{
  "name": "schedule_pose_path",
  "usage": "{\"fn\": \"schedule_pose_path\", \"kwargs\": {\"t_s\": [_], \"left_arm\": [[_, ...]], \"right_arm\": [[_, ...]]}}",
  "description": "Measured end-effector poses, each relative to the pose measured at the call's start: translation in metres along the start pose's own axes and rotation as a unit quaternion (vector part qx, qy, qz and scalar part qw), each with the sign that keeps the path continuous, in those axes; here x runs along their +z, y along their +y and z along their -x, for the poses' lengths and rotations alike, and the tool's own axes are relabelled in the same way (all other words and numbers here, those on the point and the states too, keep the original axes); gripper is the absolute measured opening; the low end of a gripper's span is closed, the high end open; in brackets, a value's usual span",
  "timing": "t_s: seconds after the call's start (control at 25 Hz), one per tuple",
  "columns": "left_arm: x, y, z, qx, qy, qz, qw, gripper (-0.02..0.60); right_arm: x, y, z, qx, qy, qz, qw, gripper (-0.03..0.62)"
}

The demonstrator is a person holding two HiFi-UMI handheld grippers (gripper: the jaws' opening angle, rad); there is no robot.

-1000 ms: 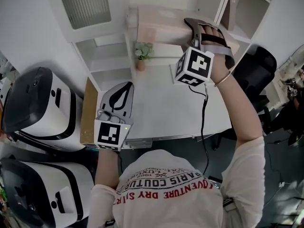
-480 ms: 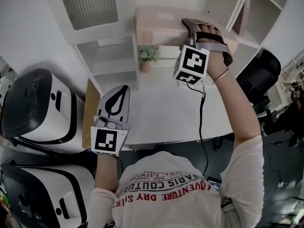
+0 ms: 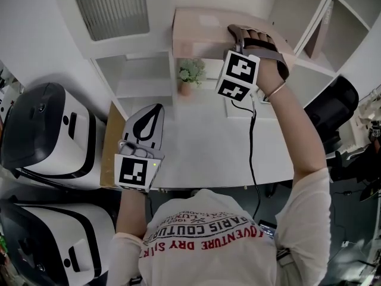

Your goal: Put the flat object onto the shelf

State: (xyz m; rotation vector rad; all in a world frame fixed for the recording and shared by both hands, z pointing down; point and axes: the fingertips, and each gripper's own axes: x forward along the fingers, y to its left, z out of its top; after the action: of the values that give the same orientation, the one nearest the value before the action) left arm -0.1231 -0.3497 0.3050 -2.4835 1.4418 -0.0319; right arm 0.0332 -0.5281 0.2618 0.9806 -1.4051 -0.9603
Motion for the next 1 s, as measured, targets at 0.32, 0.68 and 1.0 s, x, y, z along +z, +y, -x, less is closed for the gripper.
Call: {"fn": "schedule_pose_path", "kwargs": {"t_s": [0.32,0.68,1.0], "left_arm": [[-0.003,0.001,-0.026,-0.003,0.003,-0.027,0.9996,0.011],[0.0,0.011,-0.044,0.004,-0.005,-0.027,0.9996,0.011],[0.0,0.01,-0.061,-0.002,-0.006,-0.026,0.9996,0.011]], "right_arm": [[0.003,0.007,-0.032,0.045,-0.019,-0.019,0.999,0.4],[0.012,0.006,-0.053,0.092,-0.046,-0.043,0.994,0.411],[0.011,0.007,-0.073,0.115,-0.041,-0.034,0.992,0.473]]}}
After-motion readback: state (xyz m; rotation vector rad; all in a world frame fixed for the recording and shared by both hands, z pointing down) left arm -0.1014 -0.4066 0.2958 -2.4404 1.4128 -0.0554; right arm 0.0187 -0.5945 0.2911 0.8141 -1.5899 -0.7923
